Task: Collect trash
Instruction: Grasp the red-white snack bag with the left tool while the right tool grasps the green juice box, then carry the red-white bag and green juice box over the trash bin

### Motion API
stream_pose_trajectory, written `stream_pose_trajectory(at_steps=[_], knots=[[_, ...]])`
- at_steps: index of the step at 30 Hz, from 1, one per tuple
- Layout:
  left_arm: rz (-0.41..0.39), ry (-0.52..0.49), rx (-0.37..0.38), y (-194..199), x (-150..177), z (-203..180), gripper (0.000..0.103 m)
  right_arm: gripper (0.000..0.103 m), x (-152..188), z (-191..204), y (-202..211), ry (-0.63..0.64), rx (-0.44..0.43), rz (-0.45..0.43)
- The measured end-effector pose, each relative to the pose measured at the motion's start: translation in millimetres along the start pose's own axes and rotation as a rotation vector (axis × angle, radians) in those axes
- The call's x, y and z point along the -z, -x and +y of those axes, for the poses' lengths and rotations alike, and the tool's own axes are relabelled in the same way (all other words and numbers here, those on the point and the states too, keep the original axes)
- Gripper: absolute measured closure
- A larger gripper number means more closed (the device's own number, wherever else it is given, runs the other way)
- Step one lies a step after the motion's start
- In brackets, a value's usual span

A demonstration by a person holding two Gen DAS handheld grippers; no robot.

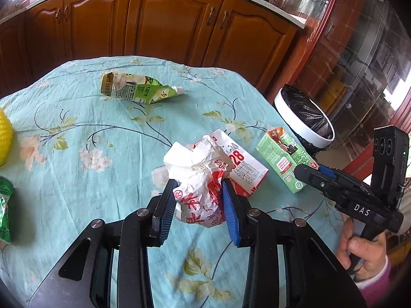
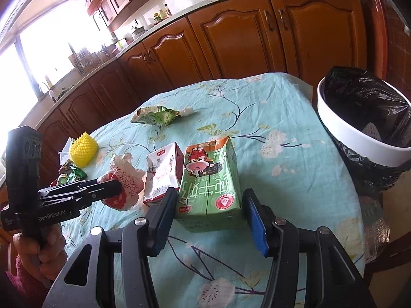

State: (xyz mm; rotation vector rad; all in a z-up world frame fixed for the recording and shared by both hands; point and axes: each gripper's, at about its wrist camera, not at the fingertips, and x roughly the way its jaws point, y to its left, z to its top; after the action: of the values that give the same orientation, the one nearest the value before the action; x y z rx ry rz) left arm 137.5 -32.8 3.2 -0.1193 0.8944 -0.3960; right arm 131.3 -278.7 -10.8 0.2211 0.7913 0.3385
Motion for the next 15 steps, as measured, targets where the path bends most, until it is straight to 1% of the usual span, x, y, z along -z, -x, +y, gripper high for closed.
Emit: stream_pose_trajectory(at_steps=[6,15], knots=[[-0.024,-0.025,0.024,8,-9,-16,0.070,0.049,-5,-8,19,-0.018,0.011,-0.045],[-0.027,-0.078,0.055,-1,-20,-48,0.070,0.049,-9,-28,43,-0.049,0.038,-0.093]])
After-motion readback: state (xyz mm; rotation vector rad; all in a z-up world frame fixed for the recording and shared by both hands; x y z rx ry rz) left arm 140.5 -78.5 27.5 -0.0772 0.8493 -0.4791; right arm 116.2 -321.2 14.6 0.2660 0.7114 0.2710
